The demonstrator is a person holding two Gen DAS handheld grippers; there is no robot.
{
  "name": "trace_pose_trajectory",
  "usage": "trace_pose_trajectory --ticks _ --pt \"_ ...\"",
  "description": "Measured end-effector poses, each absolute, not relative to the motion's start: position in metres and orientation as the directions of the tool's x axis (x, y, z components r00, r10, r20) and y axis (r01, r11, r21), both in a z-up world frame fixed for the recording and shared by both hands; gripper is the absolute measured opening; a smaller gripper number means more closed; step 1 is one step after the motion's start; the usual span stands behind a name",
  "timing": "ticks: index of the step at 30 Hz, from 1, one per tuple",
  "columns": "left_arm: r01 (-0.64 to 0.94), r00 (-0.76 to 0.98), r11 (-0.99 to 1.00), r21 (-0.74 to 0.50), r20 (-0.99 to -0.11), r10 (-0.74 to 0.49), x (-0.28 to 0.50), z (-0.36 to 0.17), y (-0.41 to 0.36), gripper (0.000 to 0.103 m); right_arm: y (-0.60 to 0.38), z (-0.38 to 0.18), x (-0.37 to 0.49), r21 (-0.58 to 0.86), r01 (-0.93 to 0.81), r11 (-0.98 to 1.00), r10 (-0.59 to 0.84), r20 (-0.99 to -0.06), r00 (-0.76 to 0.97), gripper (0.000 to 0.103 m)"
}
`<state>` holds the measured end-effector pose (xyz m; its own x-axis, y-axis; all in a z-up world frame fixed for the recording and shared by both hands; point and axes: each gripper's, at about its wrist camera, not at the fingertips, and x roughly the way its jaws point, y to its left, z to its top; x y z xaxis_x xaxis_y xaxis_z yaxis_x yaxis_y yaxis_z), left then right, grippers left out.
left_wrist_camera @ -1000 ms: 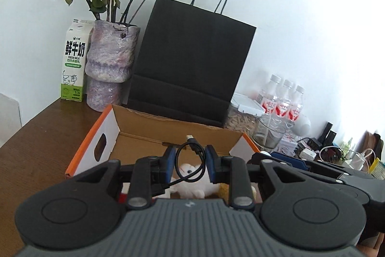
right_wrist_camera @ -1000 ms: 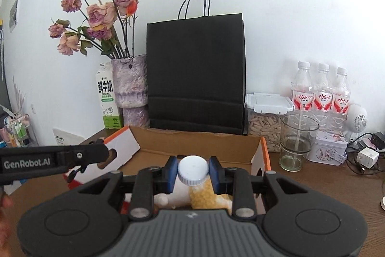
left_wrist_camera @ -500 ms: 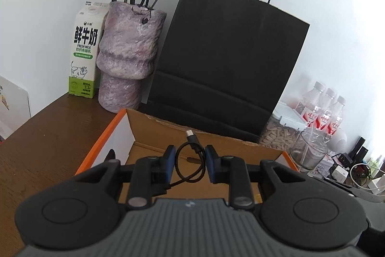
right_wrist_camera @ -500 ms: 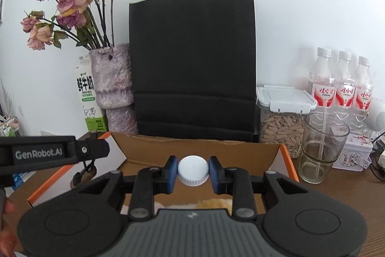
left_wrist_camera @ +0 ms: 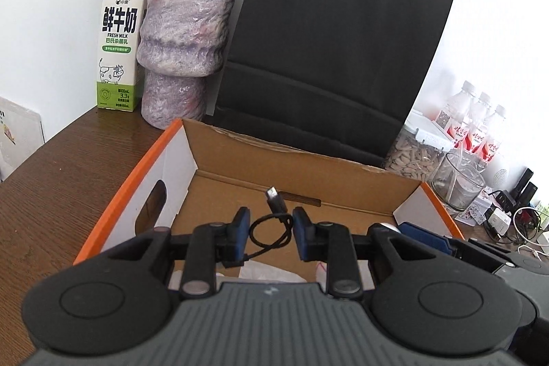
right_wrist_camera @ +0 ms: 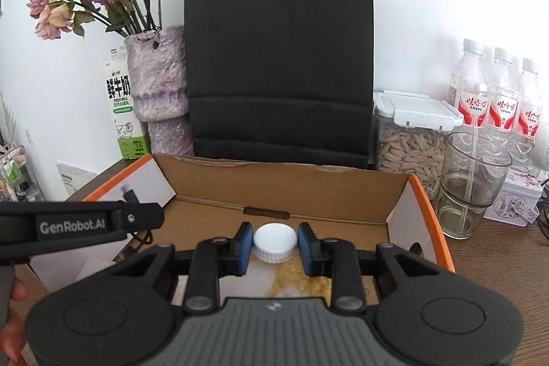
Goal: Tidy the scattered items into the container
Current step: 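Carry the cap and cable into the box and open both tools, then withdraw both tools from the box toward the items on the table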
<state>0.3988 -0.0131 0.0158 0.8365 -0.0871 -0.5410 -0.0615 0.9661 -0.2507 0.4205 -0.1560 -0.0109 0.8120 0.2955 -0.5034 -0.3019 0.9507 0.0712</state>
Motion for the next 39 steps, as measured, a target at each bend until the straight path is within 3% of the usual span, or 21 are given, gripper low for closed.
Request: trace_pose_trajectory --ticks 2,4,6,9,27,39 --pt "-0.065 0.843 0.967 -0.248 -0.532 -0.08 0.396 0.018 -0.014 0.039 -0.157 -0.01 0.42 0.074 -0.299 0.951 0.295 -0.503 0.813 0.036" --pt "-0.064 0.855 0.969 -0.24 -0.514 -0.07 0.392 0.022 -0.015 0.079 -0.158 -0.008 0.419 0.08 -0.299 0.951 0.297 -0.502 0.812 0.077" --pt "-0.076 0.874 0.973 -0.22 -0.485 -0.042 0.386 0.027 -0.017 0.097 -0.157 -0.005 0.417 0.069 -0.298 0.952 0.292 -0.499 0.816 0.102" --pt "-0.083 0.888 0.974 -0.21 -0.459 -0.024 0.38 0.036 -0.016 0.103 -0.156 0.001 0.411 0.054 -0.303 0.952 0.29 -0.489 0.823 0.103" --pt "-0.077 0.901 0.964 -0.255 -0.432 -0.042 0.359 0.05 -0.007 0.103 -0.154 0.014 0.395 0.037 -0.342 0.939 0.315 -0.491 0.812 0.103" --pt "0.015 0.932 0.971 -0.239 -0.349 -0.101 0.28 0.072 -0.009 0.103 -0.175 0.03 0.327 0.009 -0.336 0.942 0.304 -0.448 0.841 0.103"
